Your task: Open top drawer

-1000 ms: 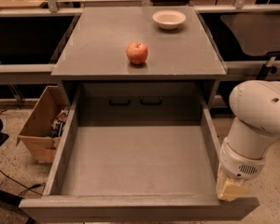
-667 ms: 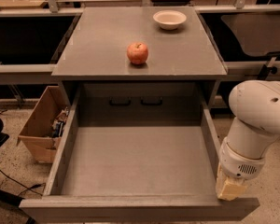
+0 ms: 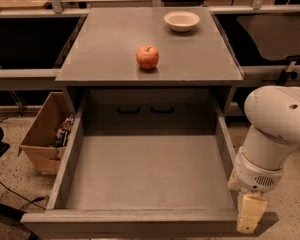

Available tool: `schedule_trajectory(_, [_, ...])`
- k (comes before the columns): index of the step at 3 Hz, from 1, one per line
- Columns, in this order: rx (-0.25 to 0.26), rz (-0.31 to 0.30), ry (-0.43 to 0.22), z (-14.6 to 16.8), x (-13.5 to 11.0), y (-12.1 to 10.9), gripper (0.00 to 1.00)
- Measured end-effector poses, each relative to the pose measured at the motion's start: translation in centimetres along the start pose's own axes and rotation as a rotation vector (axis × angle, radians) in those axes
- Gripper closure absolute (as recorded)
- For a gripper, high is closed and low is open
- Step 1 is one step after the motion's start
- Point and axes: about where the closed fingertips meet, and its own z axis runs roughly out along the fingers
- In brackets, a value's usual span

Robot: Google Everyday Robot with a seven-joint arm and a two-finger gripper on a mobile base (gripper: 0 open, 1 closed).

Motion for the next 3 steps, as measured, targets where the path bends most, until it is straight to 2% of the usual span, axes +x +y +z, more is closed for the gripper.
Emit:
schedule_trajectory(1, [0.0, 0.0, 0.0, 0.0, 0.0, 0.0, 0.0])
schedule_trajectory(2, [0.008, 0.003, -0.005, -0.3, -0.1, -0.1, 0.0])
schedule_trajectory(3, [0.091, -0.028, -0.033, -5.4, 0.2, 1.5, 0.0])
